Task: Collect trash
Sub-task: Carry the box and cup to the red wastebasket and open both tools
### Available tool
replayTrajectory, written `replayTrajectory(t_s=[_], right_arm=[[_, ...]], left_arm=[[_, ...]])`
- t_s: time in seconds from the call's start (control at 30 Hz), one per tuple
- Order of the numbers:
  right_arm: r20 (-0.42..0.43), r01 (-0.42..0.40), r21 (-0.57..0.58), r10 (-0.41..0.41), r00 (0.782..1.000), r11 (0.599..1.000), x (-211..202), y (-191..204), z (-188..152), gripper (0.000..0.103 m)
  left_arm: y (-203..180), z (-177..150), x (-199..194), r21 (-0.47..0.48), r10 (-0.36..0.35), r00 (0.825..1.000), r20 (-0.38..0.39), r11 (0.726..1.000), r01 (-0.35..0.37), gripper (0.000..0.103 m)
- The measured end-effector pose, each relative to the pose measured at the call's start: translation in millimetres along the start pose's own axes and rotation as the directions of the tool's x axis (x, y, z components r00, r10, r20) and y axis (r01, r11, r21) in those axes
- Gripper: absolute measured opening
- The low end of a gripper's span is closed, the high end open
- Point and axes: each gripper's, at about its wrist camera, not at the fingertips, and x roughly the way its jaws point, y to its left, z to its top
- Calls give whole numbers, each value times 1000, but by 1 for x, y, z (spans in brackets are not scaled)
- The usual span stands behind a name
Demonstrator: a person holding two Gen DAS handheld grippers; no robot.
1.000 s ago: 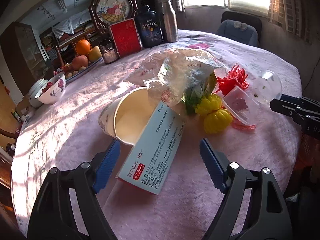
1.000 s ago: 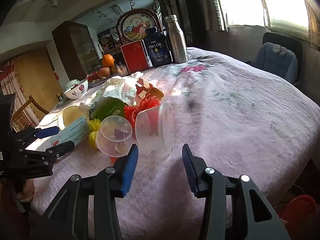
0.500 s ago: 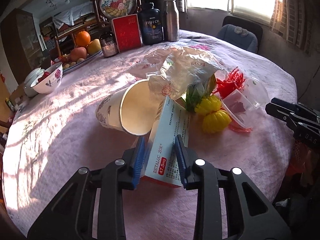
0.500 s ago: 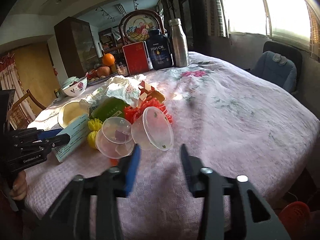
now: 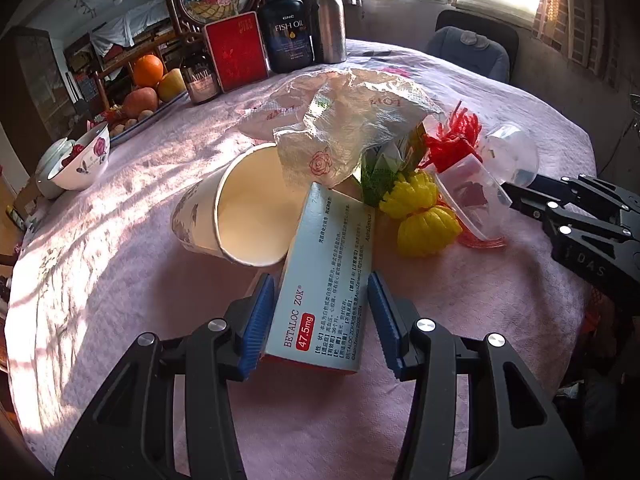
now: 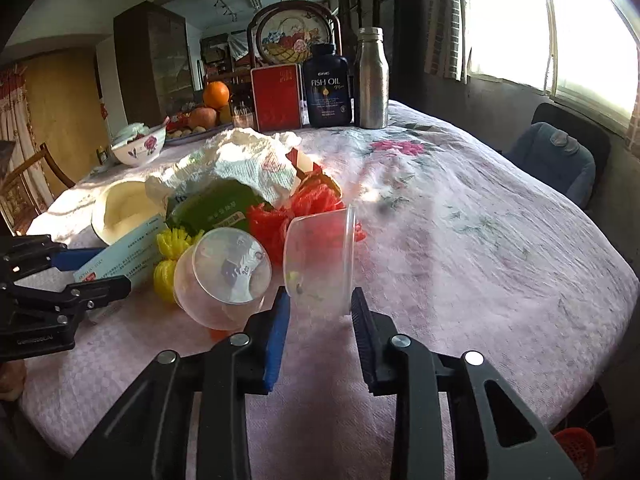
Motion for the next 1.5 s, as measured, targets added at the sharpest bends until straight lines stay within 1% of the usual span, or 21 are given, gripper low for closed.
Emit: replayTrajectory(t_s=[0.1,0.17,0.23,0.27,0.3,0.33,0.37,0.47,0.6,0.7,0.87,1.0,1.13,1.2,1.33,1.43,1.5], right_arm=[[52,-35,40,33,998,999,-21,-10,-1,31],[64,-64,58,60,996,996,-31,-13,-2,31],[65,-88,68,84,994,994,-35,-14,-4,31],[62,-96,74,91,994,993,-36,-15,-6,31],[60,-101,79,96,994,992,-36,-16,-8,31],[56,-105,85,100,993,991,-35,-17,-9,31],[55,-107,92,102,993,990,-35,-18,-11,31],[64,-123,120,116,991,985,-39,-22,-15,31],[101,-131,129,118,988,983,-55,-27,-15,31],[123,-126,131,110,986,983,-69,-31,-15,31],[158,-122,146,98,983,982,-92,-43,-19,31],[186,-101,153,72,980,983,-111,-53,-23,31],[208,-59,169,23,978,984,-134,-69,-34,31],[211,-34,180,-4,978,983,-145,-79,-41,31],[201,31,204,-72,977,979,-169,-106,-58,31],[178,104,230,-147,973,968,-187,-131,-77,31],[146,158,255,-200,969,954,-195,-152,-95,31]], left_arm=[[-1,2,3,4,-6,1000,-15,1000,6,55],[-5,3,4,22,-13,1000,-20,1000,13,64],[-9,3,5,42,-2,1000,-16,999,2,66],[-10,4,5,49,7,1000,-16,999,-7,65],[-10,4,6,44,16,1000,-14,999,-15,62],[-8,4,5,34,21,1000,-9,999,-21,50],[-6,4,5,21,16,1000,-7,1000,-16,49],[-2,2,-6,-6,29,998,54,1000,-29,48],[-5,-4,-26,-20,39,989,144,999,-37,47],[-5,-8,-40,-50,-9,984,177,999,18,47],[-22,-5,-59,-50,-37,977,211,998,48,47],[-41,1,-69,-17,-63,971,230,997,69,47],[-64,6,-72,16,-98,966,239,995,97,47],[-78,9,-72,29,-127,963,239,992,124,47],[-111,17,-71,66,-195,953,232,981,185,47],[-140,23,-67,113,-243,945,221,968,223,47],[-165,26,-64,151,-273,940,206,958,245,47]])
